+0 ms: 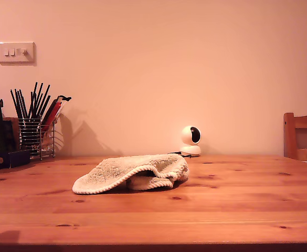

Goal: Fold the tea towel in front of you. After folding it, place it to the left side.

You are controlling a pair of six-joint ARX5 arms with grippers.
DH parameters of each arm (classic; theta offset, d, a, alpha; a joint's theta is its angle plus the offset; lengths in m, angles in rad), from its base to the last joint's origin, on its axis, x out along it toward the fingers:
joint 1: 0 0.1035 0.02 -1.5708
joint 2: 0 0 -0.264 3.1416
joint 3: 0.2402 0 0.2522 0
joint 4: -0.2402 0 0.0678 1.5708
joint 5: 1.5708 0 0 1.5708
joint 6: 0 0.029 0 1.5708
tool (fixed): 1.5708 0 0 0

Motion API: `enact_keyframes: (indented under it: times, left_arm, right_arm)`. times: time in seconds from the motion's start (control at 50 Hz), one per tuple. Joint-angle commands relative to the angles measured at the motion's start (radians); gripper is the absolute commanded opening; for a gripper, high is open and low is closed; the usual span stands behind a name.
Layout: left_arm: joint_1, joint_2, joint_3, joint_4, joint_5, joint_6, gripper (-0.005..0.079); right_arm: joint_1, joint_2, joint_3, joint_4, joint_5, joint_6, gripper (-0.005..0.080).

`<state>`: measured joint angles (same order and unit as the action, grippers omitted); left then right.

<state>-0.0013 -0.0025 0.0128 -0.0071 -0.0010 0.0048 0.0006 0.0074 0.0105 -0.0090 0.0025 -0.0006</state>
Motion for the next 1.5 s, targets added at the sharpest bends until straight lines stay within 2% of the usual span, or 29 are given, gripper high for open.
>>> enact_keyframes:
  times: [0.0,0.4,0.52,0.56,0.7,0.78,0.9,1.04,1.2,1.3,1.48]
  left_arm:
    - [0.051,-0.010,0.025,-0.253,0.232,-0.215,-0.0019]
    - [0.051,-0.010,0.025,-0.250,0.232,-0.217,-0.0019]
    - [0.051,-0.010,0.025,-0.214,0.241,-0.275,-0.0019]
    - [0.051,-0.010,0.025,-0.192,0.249,-0.332,-0.0019]
    - [0.051,-0.010,0.037,-0.125,0.329,-0.416,-0.0019]
    - [0.051,-0.010,0.055,-0.119,0.392,-0.460,-0.0019]
    - [0.051,-0.010,0.095,-0.120,0.477,-0.495,-0.0019]
    - [0.051,0.010,0.137,-0.133,0.555,-0.532,-0.0019]
    - [0.051,0.094,0.190,-0.154,0.654,-0.526,-0.0019]
    - [0.051,0.172,0.217,-0.158,0.703,-0.489,-0.0019]
    - [0.042,0.356,0.284,-0.195,0.750,-0.281,-0.0019]
  right_arm:
    - [-0.066,-0.006,0.031,-0.160,-0.108,0.082,-0.0010]
    - [-0.066,-0.006,0.031,-0.160,-0.108,0.083,-0.0010]
    - [-0.066,-0.006,0.031,-0.134,-0.137,0.142,-0.0010]
    - [-0.066,-0.006,0.031,-0.113,-0.153,0.183,-0.0010]
    - [-0.066,-0.006,0.038,-0.013,-0.231,0.329,-0.0002]
    - [-0.066,-0.006,0.068,0.002,-0.269,0.386,-0.0001]
    - [-0.066,-0.004,0.135,-0.049,-0.340,0.397,-0.0001]
    - [-0.066,0.019,0.230,-0.173,-0.435,0.393,-0.0001]
    - [-0.064,0.089,0.328,-0.285,-0.536,0.356,-0.0001]
    - [-0.054,0.147,0.382,-0.335,-0.568,0.225,-0.0001]
    - [-0.052,0.316,0.446,-0.356,-0.592,0.042,-0.0001]
